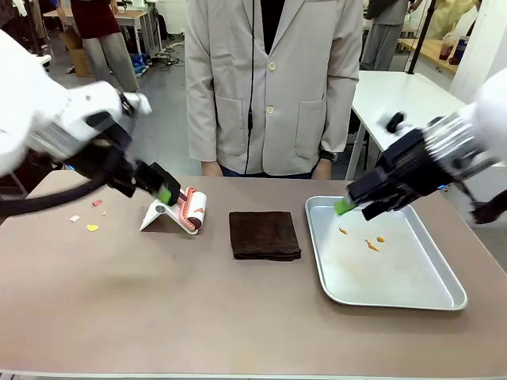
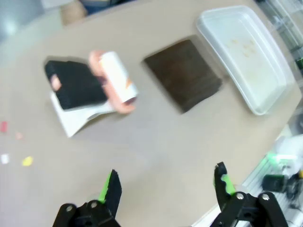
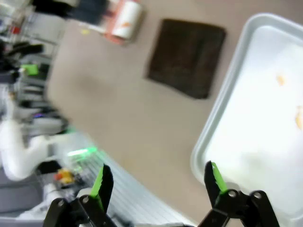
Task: Clean the surface of the table.
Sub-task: Hold the Lint Roller with your left hand and the towel with your right hand.
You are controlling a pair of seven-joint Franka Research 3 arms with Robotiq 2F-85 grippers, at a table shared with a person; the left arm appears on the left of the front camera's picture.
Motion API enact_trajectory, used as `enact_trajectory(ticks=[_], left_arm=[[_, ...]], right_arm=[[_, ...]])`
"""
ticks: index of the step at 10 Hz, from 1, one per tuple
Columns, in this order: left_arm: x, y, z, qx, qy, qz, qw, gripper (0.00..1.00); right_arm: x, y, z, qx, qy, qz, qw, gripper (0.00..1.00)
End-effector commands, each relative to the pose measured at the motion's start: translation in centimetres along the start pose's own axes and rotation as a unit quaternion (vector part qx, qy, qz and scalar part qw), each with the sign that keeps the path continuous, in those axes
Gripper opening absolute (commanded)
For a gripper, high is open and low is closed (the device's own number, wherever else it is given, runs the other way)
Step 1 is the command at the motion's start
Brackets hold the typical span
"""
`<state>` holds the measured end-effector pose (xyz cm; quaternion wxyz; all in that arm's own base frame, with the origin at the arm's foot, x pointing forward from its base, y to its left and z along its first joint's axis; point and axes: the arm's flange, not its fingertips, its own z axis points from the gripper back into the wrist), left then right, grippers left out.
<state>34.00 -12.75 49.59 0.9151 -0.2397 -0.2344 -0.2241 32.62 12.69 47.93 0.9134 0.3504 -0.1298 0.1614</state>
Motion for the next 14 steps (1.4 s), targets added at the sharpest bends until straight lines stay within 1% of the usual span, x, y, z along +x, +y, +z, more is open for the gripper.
enact_trajectory(ticks=[1,2,3,4,5,6,7,8,9,11,12,13,14], left_arm=[[-6.5,2.8,6.1,-0.125,-0.093,0.015,0.988,1.0],[-8.6,5.6,9.0,-0.161,-0.134,0.032,0.977,1.0],[-11.4,8.7,11.4,-0.18,-0.173,0.066,0.966,1.0],[-13.7,11.1,12.8,-0.182,-0.196,0.095,0.959,1.0],[-15.8,13.2,13.2,-0.19,-0.203,0.109,0.954,1.0],[-17.9,15.9,13.3,-0.208,-0.216,0.135,0.944,1.0],[-20.3,18.6,12.6,-0.234,-0.243,0.181,0.924,1.0],[-22.5,20.2,11.5,-0.256,-0.272,0.215,0.902,1.0],[-24.4,21.7,10.3,-0.273,-0.292,0.246,0.883,1.0],[-26.6,23.1,7.6,-0.301,-0.309,0.295,0.852,1.0],[-26.7,23.3,6.9,-0.305,-0.316,0.302,0.846,1.0],[-26.2,23.3,6.6,-0.303,-0.316,0.305,0.846,1.0],[-25.8,23.5,6.6,-0.294,-0.321,0.315,0.843,1.0]], right_arm=[[-1.4,-2.7,5.3,0.118,-0.044,-0.016,0.992,1.0],[-2.5,-4.2,7.6,0.154,-0.083,-0.034,0.984,1.0],[-3.9,-6.6,9.8,0.186,-0.123,-0.065,0.973,1.0],[-5.0,-8.7,11.1,0.202,-0.149,-0.085,0.964,1.0],[-5.9,-10.5,12.2,0.212,-0.164,-0.1,0.958,1.0],[-6.6,-12.4,13.1,0.219,-0.178,-0.115,0.953,1.0],[-7.7,-15.0,14.4,0.222,-0.196,-0.137,0.945,1.0],[-8.6,-17.8,15.2,0.222,-0.207,-0.162,0.939,1.0],[-9.5,-20.5,15.6,0.229,-0.215,-0.188,0.931,1.0],[-11.4,-24.9,15.9,0.239,-0.237,-0.234,0.912,1.0],[-12.0,-25.8,15.7,0.239,-0.245,-0.242,0.908,1.0],[-12.2,-26.3,15.5,0.223,-0.254,-0.249,0.908,1.0],[-12.8,-24.9,15.4,0.224,-0.226,-0.252,0.914,1.0]])
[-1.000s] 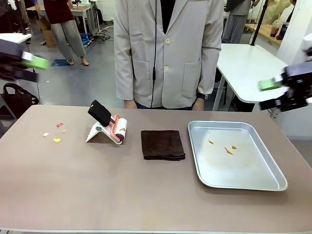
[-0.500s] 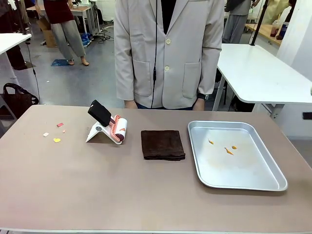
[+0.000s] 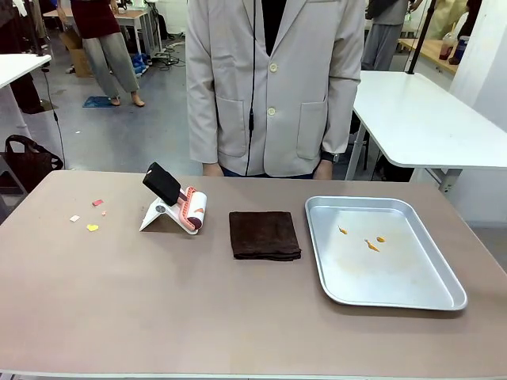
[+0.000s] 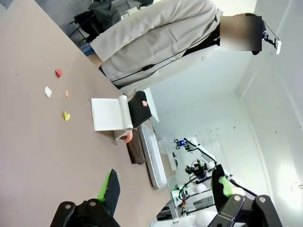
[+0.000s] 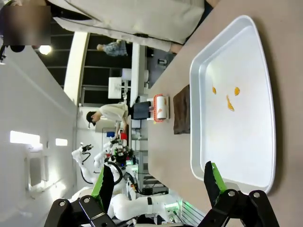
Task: Clean the surface of the table.
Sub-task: Hold the Lint Roller with your left hand and the towel with your right hand.
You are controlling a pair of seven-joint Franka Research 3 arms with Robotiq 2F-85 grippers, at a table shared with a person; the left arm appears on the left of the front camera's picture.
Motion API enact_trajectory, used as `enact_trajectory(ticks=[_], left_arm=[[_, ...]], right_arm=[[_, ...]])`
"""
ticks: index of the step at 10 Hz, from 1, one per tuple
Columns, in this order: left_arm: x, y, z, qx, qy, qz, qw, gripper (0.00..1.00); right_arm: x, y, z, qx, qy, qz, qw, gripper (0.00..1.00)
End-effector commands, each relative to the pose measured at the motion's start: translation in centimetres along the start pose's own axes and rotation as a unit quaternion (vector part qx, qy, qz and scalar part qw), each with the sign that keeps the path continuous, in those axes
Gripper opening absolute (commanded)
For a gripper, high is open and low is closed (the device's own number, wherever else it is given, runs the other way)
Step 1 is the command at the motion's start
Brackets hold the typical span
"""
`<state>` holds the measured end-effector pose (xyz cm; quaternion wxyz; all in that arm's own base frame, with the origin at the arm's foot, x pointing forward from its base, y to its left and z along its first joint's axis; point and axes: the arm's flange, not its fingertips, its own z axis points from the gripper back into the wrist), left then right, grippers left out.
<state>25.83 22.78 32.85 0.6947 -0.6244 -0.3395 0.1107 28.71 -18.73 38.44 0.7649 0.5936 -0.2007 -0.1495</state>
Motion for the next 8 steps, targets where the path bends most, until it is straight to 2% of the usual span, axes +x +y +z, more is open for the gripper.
enact_trajectory(ticks=[1,2,5,6,8], left_arm=[[-4.7,-1.9,-3.3,0.025,-0.017,-0.019,0.999,1.0],[0.0,0.0,0.0,0.0,0.0,0.0,1.0,1.0],[0.1,0.9,-0.7,0.005,0.002,0.011,1.0,1.0],[0.4,-2.3,-1.9,0.023,0.023,-0.045,0.998,1.0],[1.7,-10.4,-5.8,0.067,0.072,-0.13,0.987,1.0]], right_arm=[[-0.3,1.4,-0.4,0.002,0.01,0.013,1.0,1.0],[-0.3,1.4,-0.4,0.002,0.01,0.013,1.0,1.0],[-0.1,0.8,-0.7,-0.005,0.013,0.009,1.0,1.0],[-0.9,3.1,-1.6,-0.038,0.003,0.052,0.998,1.0],[-3.4,10.0,-5.5,-0.106,0.015,0.15,0.983,1.0]])
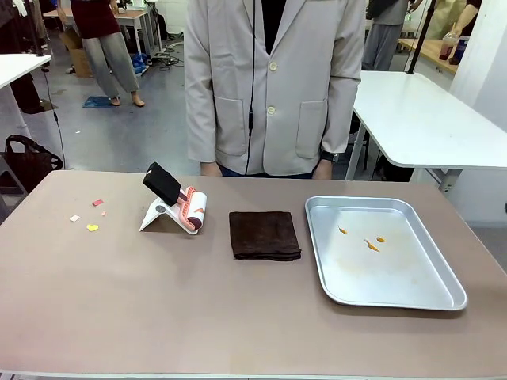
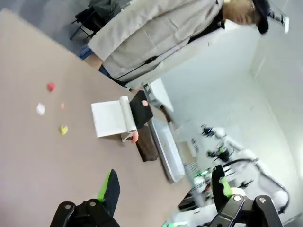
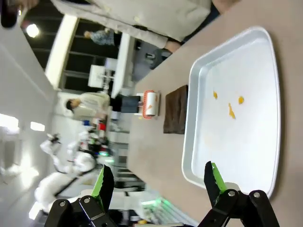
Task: Clean the surface of the table.
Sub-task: Hold the Lint Roller with your left hand and the towel with your right hand.
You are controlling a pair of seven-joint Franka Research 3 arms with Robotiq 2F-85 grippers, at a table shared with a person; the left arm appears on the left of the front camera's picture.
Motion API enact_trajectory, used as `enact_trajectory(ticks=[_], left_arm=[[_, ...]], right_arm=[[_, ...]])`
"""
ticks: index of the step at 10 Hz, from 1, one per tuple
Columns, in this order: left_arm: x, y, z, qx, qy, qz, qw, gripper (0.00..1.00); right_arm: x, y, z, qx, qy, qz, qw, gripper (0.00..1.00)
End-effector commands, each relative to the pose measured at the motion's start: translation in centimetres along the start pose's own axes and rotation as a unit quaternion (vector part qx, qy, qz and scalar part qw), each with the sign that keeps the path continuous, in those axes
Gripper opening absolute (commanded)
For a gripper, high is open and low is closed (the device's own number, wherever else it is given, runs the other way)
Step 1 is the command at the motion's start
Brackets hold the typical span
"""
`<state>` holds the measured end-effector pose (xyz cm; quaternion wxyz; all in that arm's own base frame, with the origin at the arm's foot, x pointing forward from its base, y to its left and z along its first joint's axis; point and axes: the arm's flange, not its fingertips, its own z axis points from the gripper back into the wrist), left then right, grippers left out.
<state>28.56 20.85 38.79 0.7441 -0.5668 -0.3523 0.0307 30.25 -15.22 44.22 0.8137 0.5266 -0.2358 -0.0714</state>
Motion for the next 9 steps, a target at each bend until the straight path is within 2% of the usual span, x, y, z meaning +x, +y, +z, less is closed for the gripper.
enact_trajectory(ticks=[1,3,5,6,7,9], left_arm=[[1.5,-8.7,-4.6,0.046,0.056,-0.059,0.996,1.0],[3.9,-13.5,-11.0,0.097,0.131,-0.09,0.983,1.0],[5.2,-15.5,-18.3,0.137,0.212,-0.109,0.962,1.0],[5.4,-15.8,-21.5,0.173,0.237,-0.112,0.949,1.0],[5.7,-15.6,-25.8,0.227,0.274,-0.112,0.928,1.0],[5.5,-14.3,-31.2,0.287,0.301,-0.105,0.903,1.0]], right_arm=[[-3.2,8.1,-5.4,-0.09,0.02,0.084,0.992,1.0],[-3.3,14.0,-13.1,-0.159,0.085,0.153,0.972,1.0],[-3.5,17.6,-21.2,-0.225,0.137,0.22,0.94,1.0],[-4.2,18.9,-25.9,-0.262,0.167,0.257,0.915,1.0],[-4.9,19.5,-29.7,-0.288,0.187,0.284,0.895,1.0],[-6.0,18.6,-36.5,-0.329,0.214,0.312,0.865,1.0]])
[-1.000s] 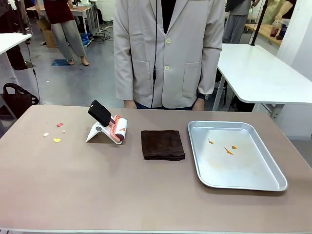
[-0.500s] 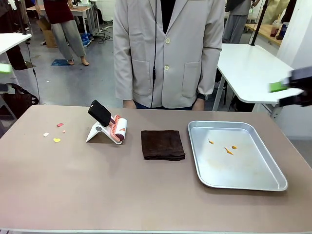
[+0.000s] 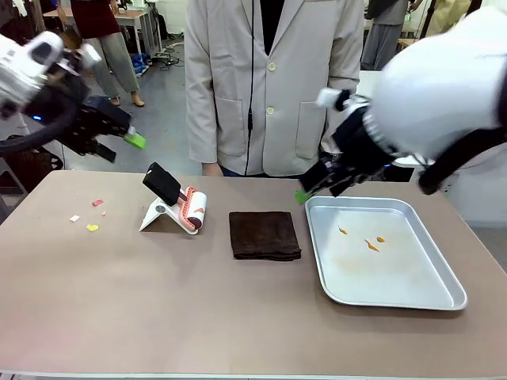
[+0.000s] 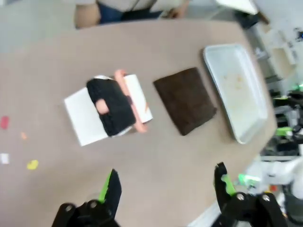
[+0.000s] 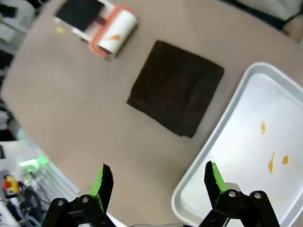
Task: Clean the surface of the table.
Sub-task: Hold the Lint Roller with your left hand and the towel with your right hand.
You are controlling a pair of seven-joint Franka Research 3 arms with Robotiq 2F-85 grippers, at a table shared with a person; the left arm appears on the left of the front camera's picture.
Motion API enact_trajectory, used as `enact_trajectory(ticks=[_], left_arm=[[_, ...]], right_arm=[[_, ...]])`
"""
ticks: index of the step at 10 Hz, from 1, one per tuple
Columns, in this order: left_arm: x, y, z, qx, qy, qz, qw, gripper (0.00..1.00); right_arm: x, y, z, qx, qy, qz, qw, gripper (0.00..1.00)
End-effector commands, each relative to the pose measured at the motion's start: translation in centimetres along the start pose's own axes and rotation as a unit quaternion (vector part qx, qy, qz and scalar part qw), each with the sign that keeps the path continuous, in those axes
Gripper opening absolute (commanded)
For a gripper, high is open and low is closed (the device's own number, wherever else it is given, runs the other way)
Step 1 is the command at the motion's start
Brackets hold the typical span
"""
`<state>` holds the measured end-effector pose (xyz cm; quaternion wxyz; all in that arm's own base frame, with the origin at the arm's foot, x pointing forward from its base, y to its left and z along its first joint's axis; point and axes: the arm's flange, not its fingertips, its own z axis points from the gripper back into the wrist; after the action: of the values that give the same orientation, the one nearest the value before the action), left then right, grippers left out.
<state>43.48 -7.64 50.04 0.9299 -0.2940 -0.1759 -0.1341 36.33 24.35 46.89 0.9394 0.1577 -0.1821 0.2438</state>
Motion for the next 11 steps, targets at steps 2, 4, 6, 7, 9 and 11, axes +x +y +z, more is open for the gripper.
enact_trajectory(ticks=[2,4,6,7,9,11], left_arm=[[2.2,1.1,-2.9,0.078,0.039,0.037,0.996,1.0],[1.7,1.8,-2.5,0.107,0.016,0.06,0.992,1.0],[2.0,1.8,-4.4,0.08,0.036,0.028,0.996,1.0],[2.0,1.8,-4.4,0.08,0.036,0.028,0.996,1.0],[3.0,2.8,-4.7,0.077,0.03,0.066,0.994,1.0],[3.2,4.0,-5.2,0.07,0.033,0.089,0.993,1.0]], right_arm=[[4.1,-1.2,-5.5,-0.053,0.015,-0.031,0.998,1.0],[3.1,-2.8,-4.5,-0.013,-0.017,-0.047,0.999,1.0],[3.0,-2.0,-6.4,-0.04,0.018,-0.017,0.999,1.0],[3.4,-3.2,-6.5,-0.035,0.011,-0.03,0.999,1.0],[7.3,-3.5,-8.1,-0.104,0.06,-0.098,0.988,1.0],[10.2,-4.6,-11.7,-0.085,0.086,-0.157,0.98,1.0]])
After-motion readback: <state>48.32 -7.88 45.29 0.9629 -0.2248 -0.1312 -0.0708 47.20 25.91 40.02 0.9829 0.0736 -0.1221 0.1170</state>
